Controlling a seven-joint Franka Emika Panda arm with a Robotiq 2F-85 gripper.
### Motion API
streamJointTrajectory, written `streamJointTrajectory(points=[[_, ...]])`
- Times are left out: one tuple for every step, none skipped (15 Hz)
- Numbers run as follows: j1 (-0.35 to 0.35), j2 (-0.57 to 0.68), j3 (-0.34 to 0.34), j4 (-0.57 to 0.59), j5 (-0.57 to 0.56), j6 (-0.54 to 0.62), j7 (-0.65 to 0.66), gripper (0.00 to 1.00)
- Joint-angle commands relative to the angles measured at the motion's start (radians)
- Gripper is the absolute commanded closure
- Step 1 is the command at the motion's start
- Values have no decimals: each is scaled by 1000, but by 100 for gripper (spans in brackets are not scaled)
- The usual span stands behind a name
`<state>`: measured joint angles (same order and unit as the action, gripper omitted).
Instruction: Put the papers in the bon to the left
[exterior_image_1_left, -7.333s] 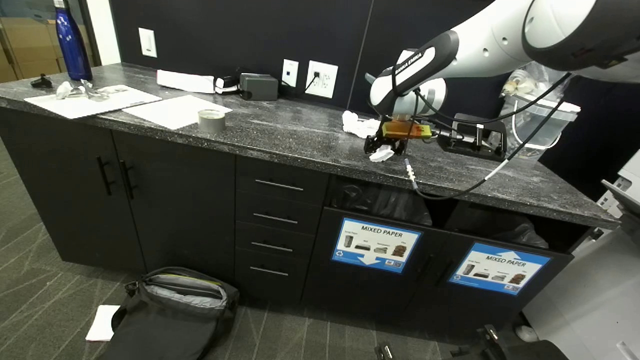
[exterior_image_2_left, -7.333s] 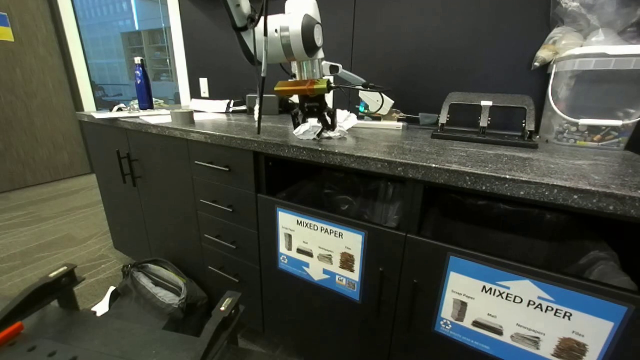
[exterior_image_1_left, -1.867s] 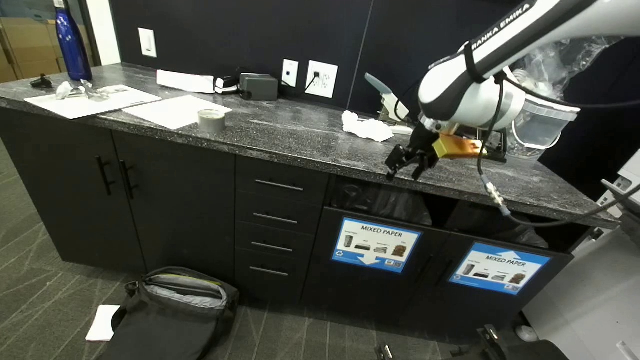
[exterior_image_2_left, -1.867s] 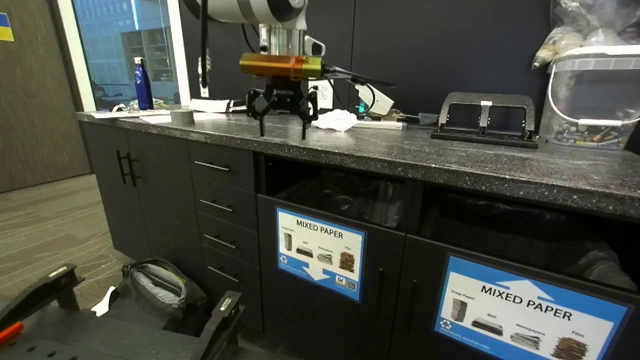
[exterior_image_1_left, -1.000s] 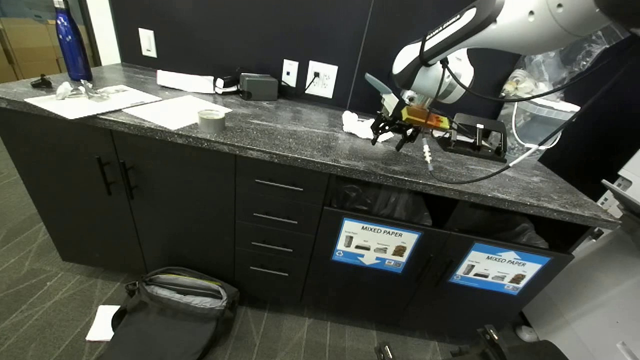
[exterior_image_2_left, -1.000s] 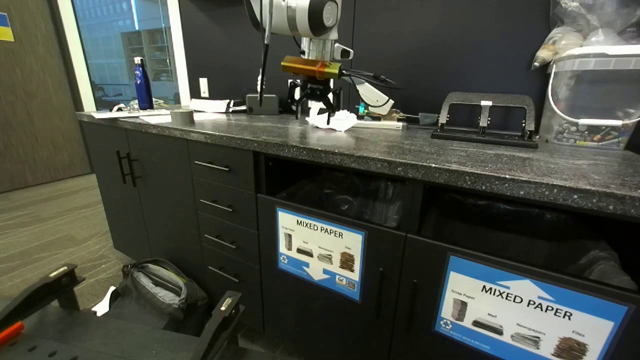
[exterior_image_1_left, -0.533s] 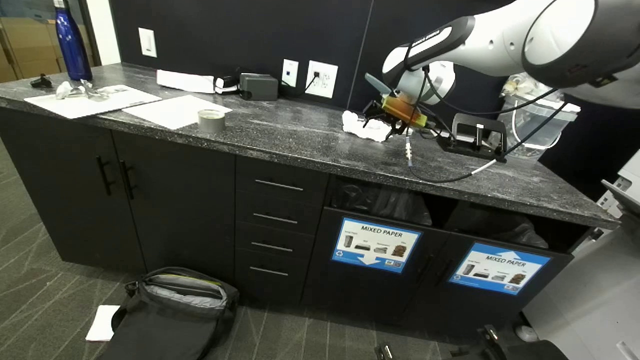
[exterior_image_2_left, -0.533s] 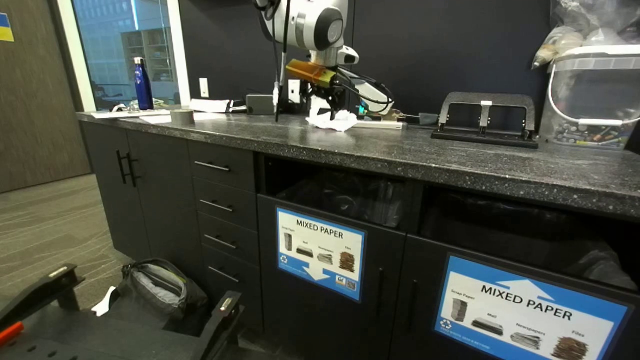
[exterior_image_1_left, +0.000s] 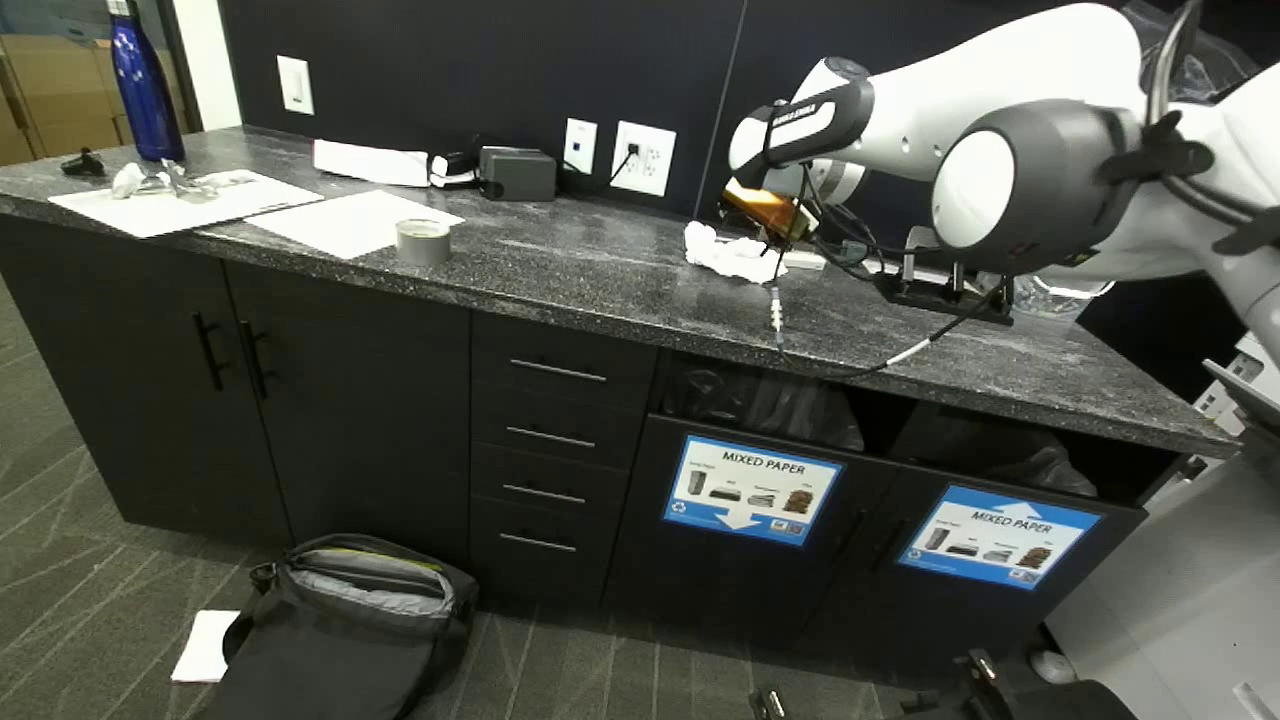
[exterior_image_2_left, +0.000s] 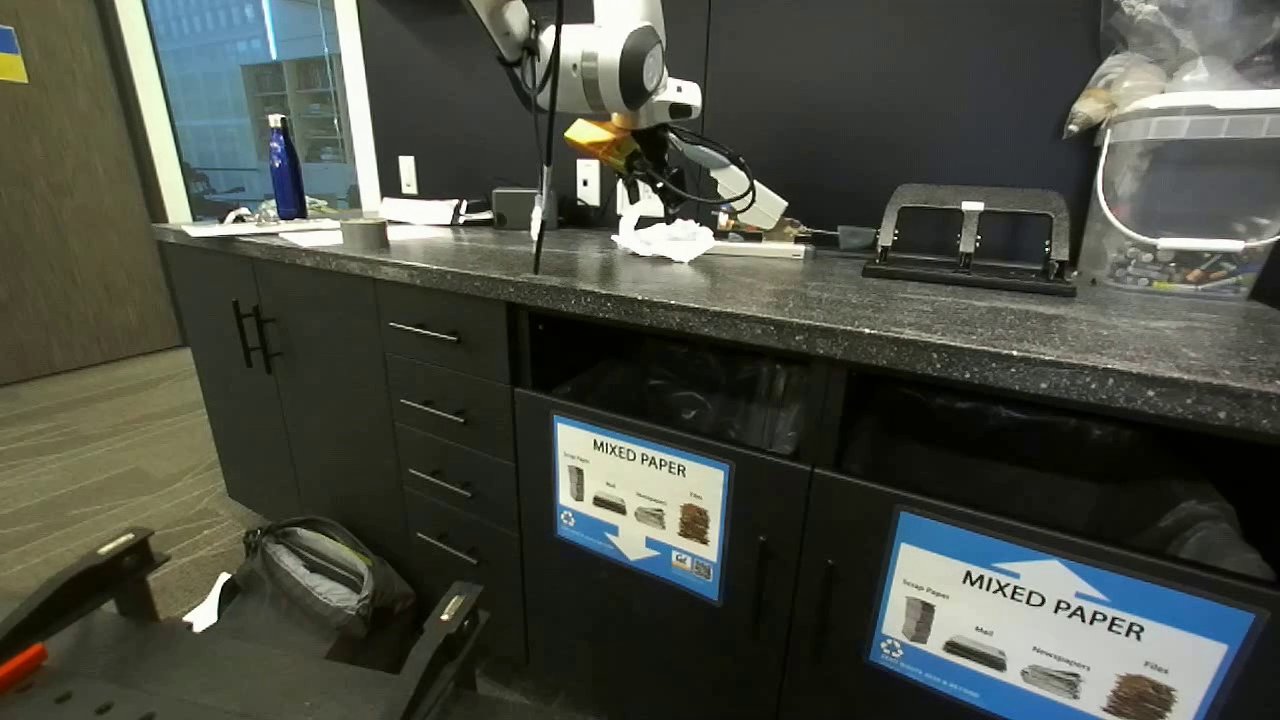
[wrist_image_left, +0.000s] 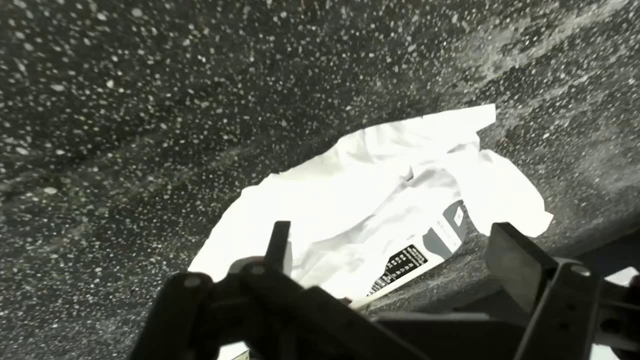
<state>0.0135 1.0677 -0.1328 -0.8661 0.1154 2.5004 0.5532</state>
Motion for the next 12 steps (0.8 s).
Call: streamJointTrajectory(points=[[49,163,-140,234,-91,-10,230,0],[57,193,-174,270,-125,-20,291,0],[61,219,-206,304,-157,-32,354,0],[61,243,-232,338,-184,-46,417,0],[59,261,-244,357,-211,-57,452,0],[55,271,-254,370,-233,-68,488,0],[50,280,-253,383,-249,-77,513,0],[48,290,-257,394,-269,-90,534,0],[45,295,-256,400,-284,-102,546,0],[53,291,-276,388,-269,-104,550,0],[53,293,-275,390,-272,-111,550,0],[53,293,-277,391,-272,-113,545,0]])
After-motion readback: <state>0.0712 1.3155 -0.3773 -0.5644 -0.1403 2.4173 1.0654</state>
